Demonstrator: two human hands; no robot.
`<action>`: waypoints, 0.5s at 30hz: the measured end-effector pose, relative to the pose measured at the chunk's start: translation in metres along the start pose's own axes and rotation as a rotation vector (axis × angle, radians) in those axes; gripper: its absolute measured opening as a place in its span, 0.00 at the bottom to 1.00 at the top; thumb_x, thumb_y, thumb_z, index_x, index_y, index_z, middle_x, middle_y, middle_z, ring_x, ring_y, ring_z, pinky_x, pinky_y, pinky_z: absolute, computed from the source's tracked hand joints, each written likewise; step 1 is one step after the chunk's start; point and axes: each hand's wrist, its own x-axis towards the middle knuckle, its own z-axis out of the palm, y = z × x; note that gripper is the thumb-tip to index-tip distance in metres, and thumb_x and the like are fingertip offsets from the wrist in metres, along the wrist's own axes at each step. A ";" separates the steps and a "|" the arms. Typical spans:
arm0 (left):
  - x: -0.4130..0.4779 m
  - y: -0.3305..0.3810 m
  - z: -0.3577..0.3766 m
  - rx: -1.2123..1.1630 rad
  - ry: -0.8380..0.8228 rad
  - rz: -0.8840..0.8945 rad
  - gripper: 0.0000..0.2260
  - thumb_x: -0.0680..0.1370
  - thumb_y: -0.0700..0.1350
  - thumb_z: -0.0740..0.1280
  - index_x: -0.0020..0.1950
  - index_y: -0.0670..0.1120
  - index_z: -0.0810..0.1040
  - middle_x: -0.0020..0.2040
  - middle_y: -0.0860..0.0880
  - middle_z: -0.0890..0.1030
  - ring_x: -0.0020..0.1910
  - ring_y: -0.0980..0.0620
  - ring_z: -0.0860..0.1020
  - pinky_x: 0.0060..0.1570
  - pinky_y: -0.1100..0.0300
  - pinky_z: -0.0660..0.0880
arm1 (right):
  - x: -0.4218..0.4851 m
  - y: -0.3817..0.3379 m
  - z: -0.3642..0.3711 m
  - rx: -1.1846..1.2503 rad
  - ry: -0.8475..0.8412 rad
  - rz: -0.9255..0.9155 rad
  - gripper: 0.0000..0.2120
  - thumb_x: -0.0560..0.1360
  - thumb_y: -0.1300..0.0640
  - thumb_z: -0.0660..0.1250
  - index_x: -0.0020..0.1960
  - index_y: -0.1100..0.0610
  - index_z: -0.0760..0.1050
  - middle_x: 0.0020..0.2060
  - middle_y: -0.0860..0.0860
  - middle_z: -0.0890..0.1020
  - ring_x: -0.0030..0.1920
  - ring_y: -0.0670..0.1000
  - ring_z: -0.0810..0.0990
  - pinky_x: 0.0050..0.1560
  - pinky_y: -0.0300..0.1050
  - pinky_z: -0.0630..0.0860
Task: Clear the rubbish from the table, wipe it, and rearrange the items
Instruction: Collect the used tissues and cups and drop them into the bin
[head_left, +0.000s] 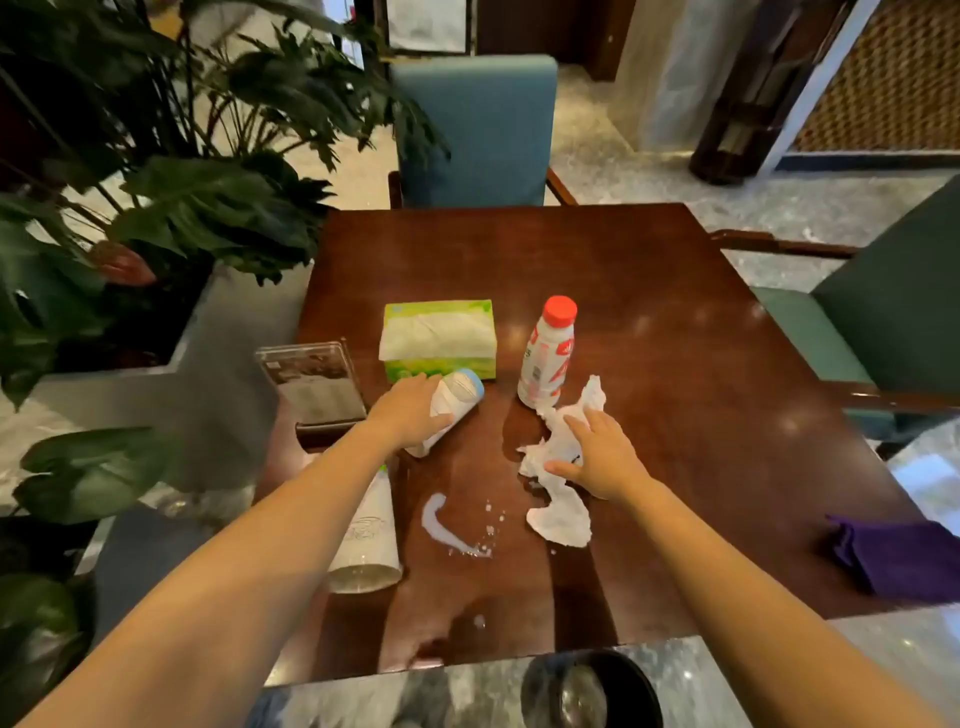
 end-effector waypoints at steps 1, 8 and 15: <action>0.002 0.001 0.004 0.032 0.025 -0.004 0.33 0.76 0.57 0.63 0.76 0.45 0.57 0.75 0.44 0.63 0.73 0.43 0.62 0.70 0.47 0.63 | 0.002 0.004 0.006 -0.032 0.008 0.031 0.37 0.72 0.37 0.64 0.73 0.54 0.58 0.74 0.57 0.59 0.73 0.60 0.59 0.72 0.53 0.60; 0.003 0.001 0.024 0.127 0.127 -0.031 0.30 0.76 0.55 0.64 0.74 0.46 0.58 0.72 0.42 0.66 0.68 0.40 0.68 0.64 0.47 0.69 | 0.014 0.013 0.035 0.058 -0.051 0.026 0.37 0.74 0.41 0.64 0.75 0.53 0.53 0.77 0.58 0.48 0.76 0.60 0.49 0.75 0.53 0.52; 0.007 -0.004 0.034 0.166 0.183 -0.029 0.33 0.74 0.57 0.65 0.74 0.45 0.58 0.67 0.41 0.71 0.62 0.39 0.72 0.60 0.48 0.70 | 0.021 0.017 0.053 0.019 0.071 -0.006 0.30 0.72 0.48 0.68 0.71 0.53 0.65 0.73 0.57 0.62 0.70 0.60 0.63 0.69 0.51 0.63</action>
